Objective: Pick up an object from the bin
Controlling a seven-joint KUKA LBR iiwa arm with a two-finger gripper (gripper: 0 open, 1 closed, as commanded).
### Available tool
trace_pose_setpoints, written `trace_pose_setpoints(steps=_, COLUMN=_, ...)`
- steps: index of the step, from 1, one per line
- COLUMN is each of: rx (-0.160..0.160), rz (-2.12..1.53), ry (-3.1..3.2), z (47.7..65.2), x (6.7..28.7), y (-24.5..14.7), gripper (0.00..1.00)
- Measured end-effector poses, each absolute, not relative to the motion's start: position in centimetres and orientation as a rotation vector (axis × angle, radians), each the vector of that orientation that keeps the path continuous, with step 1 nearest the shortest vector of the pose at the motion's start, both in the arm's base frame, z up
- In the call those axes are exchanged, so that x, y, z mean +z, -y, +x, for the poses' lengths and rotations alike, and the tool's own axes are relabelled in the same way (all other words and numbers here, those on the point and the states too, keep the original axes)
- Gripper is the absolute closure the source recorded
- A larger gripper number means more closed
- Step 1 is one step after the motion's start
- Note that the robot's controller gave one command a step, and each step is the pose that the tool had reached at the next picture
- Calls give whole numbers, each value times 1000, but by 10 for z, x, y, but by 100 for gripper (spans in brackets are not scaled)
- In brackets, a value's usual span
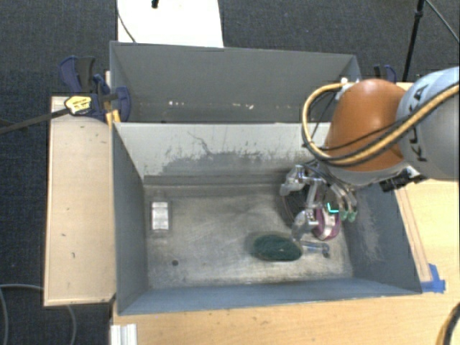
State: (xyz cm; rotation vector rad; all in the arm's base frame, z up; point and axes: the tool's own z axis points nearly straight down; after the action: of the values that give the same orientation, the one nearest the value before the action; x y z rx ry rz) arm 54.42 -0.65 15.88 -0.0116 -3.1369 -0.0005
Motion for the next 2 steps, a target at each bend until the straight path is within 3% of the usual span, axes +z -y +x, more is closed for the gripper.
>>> trace_pose_setpoints(steps=1, rx=-4, rz=347, ry=3119, z=537, x=88, y=-2, gripper=0)
trace_pose_setpoints(steps=2, rx=-3, rz=343, ry=3102, z=534, x=88, y=0, gripper=100)
